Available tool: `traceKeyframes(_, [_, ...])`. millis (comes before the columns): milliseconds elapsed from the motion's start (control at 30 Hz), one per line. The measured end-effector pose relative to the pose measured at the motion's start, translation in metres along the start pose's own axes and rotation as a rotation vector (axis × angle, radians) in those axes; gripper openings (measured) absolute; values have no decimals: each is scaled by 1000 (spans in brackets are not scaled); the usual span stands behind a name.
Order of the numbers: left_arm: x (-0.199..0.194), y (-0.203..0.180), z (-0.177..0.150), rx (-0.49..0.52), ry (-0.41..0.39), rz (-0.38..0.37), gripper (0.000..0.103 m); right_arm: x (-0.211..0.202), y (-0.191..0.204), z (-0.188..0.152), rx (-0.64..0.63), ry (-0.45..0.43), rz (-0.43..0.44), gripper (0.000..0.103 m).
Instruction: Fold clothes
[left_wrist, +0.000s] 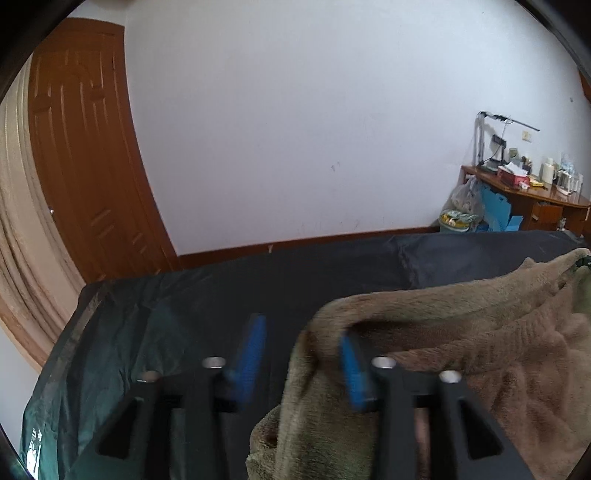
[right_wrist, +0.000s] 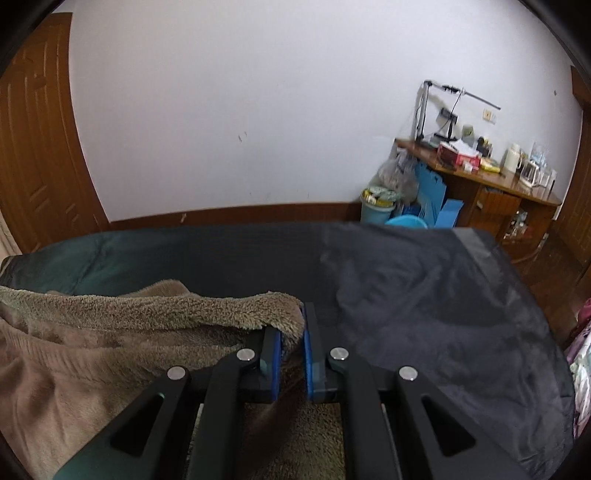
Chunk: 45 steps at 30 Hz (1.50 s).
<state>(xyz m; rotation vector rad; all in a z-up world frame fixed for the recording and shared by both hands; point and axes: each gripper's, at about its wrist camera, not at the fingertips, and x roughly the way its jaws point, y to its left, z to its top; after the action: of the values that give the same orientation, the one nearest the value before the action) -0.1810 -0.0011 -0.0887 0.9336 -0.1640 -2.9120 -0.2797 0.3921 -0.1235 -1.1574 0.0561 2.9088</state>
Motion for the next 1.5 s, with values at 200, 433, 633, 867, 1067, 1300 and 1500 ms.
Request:
traceKeyframes(200, [18, 12, -4, -62, 101, -50, 64, 10, -4, -3, 27, 71, -11, 24])
traceKeyframes(433, [16, 44, 2, -213, 198, -308, 72, -15, -7, -5, 9, 33, 52, 54])
traceKeyframes(633, [8, 77, 7, -390, 189, -476, 77, -47, -5, -8, -33, -21, 104, 72])
traceKeyframes(867, [-4, 31, 9, -133, 215, -470, 77, -64, -5, -9, -38, -42, 144, 72])
traceKeyframes(1067, [15, 4, -1, 4, 278, -412, 77, -61, -7, -6, -55, -31, 195, 74])
traceKeyframes(1300, [45, 14, -11, -99, 348, -308, 77, -17, -1, -2, -90, 113, 217, 75])
traceKeyframes(1500, [50, 18, -16, -143, 352, -337, 77, 23, 4, 2, -113, 241, 234, 73])
